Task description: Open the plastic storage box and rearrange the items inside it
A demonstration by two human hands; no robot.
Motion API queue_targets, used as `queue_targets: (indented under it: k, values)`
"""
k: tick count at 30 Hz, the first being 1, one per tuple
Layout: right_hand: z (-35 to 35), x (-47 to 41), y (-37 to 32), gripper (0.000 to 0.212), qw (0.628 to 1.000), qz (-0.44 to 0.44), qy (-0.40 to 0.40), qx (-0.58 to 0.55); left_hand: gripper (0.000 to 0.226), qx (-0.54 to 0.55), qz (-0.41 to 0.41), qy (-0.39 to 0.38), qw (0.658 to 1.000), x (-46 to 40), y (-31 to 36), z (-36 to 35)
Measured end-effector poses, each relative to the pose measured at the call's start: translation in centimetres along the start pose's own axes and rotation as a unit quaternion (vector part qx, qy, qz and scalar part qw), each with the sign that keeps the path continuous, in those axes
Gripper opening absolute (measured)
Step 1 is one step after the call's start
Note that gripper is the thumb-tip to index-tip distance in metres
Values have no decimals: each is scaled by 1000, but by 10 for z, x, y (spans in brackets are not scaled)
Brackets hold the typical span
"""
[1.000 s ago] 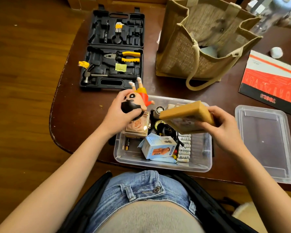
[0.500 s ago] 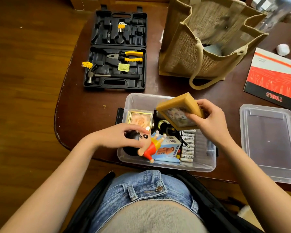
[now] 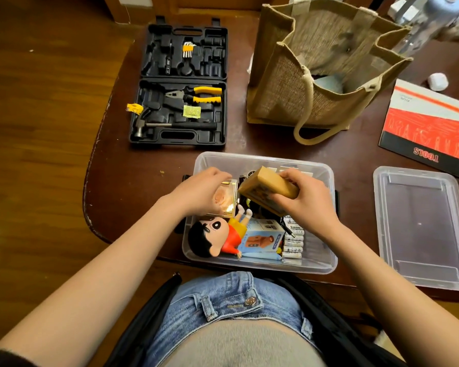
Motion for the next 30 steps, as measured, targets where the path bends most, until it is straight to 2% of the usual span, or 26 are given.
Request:
queue_targets:
  k: [3,8,11,15,18,22,24,26,28,30]
  values:
    - [-2,2,-3,31,1000,-4,5,-7,102,-83,5,-67,994,-15,3,-12]
    - [-3,3,-5,30,999,-15,15,-24,100,-165,-2,-114,980,-30,6,-16]
    - [-3,3,-4,30,999,-20,24,-26,100,-195,-22,-93,976,-32,10,-18]
    - [0,0,-5,30,999,-10,36,-10,95,-201,-42,-27,978,-29,12,-19]
    - [3,-4,-1,28,999,-20,44,0,95,-115,-45,7,992,-24,10,-8]
    - [27,-7,17,22,989,-64,93,-100,90,80,-6,42,996,-10,-4,22]
    - [34,-7,21,23,984,-65,99,-131,85,258,1,86,962,2,-16,39]
    - [35,-8,24,24,985,-66,86,-132,81,417,8,138,898,17,-32,51]
    - [32,-7,25,25,985,-65,76,-137,77,507,21,174,844,30,-47,53]
    - [28,-6,22,26,986,-56,69,-139,67,543,47,199,814,41,-62,47]
Point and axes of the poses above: each hand's wrist, its own x-axis away from the middle knuckle, its own z-axis out of the back of the hand, y = z × x, the point moved 10 cm from there along -x, towards the middle knuckle, and after that the axes turned 1 degree about y, right-handed, at the moved point
